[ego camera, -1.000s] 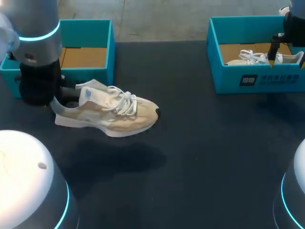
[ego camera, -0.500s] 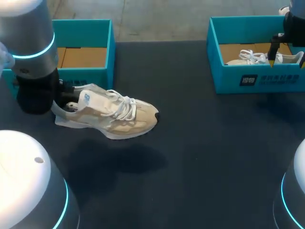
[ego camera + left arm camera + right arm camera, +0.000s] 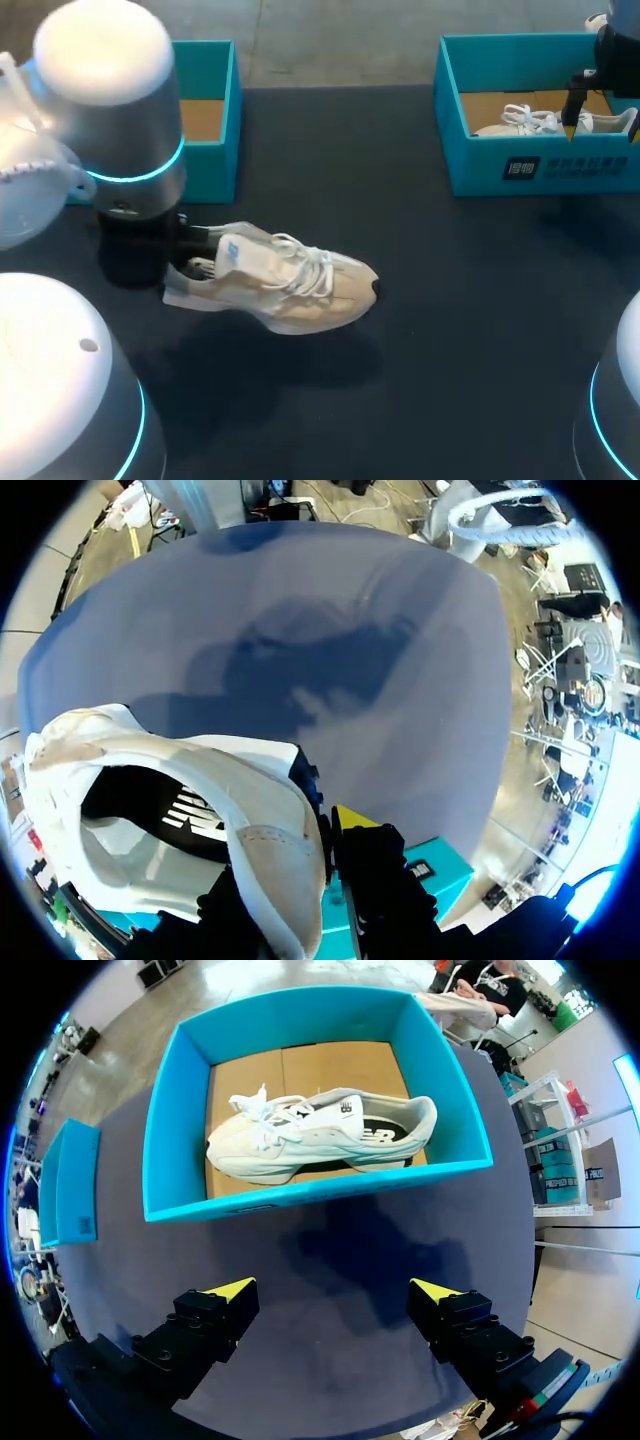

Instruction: Take the shoe out of the shoebox, open the shoe tongue, remove and reinsert the insole, then place the shoe into the shoebox

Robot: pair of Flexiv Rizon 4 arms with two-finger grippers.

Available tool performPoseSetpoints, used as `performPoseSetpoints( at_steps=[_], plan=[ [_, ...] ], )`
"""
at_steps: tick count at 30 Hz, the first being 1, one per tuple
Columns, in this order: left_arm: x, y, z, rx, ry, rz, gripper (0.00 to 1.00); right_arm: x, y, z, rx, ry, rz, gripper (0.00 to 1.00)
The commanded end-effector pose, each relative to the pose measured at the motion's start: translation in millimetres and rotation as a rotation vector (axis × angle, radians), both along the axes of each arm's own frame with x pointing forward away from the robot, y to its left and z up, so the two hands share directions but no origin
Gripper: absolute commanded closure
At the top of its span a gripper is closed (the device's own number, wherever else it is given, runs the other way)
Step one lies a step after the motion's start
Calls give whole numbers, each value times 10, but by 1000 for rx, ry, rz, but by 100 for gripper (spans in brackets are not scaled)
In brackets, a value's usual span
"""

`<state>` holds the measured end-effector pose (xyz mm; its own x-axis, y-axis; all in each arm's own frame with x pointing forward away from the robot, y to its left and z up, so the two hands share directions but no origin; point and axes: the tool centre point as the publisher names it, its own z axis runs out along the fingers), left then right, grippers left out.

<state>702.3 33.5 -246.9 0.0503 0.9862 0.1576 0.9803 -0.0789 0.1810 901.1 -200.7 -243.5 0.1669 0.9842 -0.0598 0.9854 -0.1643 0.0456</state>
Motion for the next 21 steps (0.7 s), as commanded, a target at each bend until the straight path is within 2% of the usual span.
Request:
performPoseSetpoints(
  at_steps=[1,13,21],
  plan=[
    [116,-293,-147,52,56,34,100,-8,2,-3,0,-2,0,0],
    [55,-758,-466,70,105,78,100,-8,2,-3,0,-2,0,0],
    [-7,-922,-683,80,110,88,100,-8,2,-3,0,-2,0,0]
  ],
)
